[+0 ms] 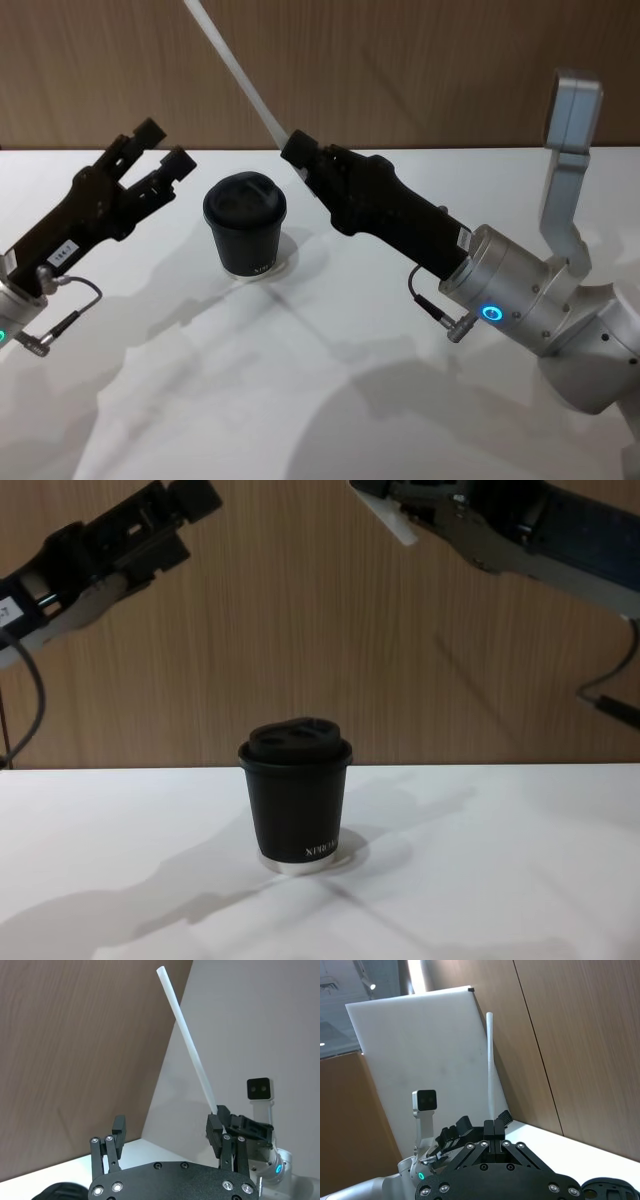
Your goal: Pick up the straw with one hand, pass it to the other hand, and insert it into the cup.
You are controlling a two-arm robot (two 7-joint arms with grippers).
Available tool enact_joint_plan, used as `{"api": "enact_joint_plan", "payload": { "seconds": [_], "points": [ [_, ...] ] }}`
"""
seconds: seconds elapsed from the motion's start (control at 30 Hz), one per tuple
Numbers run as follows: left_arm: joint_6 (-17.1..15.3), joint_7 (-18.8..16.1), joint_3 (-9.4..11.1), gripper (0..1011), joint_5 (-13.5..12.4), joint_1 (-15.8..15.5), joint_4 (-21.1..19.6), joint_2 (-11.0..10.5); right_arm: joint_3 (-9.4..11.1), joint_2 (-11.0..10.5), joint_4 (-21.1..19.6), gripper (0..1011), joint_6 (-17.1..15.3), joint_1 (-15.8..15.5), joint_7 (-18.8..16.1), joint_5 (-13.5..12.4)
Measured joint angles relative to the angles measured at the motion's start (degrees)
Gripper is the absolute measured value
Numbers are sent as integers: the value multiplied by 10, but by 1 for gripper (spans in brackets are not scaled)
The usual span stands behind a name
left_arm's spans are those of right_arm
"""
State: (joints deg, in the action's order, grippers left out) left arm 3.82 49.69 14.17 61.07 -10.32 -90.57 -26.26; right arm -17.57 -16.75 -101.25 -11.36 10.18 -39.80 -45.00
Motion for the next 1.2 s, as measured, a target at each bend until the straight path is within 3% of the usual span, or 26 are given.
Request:
{"api": "enact_joint_plan", "payload": {
  "seconds": [1.2],
  "points": [
    [7,49,54,1003,22,-84,67,43,0,0,0,1,0,0,0,0]
  ]
}}
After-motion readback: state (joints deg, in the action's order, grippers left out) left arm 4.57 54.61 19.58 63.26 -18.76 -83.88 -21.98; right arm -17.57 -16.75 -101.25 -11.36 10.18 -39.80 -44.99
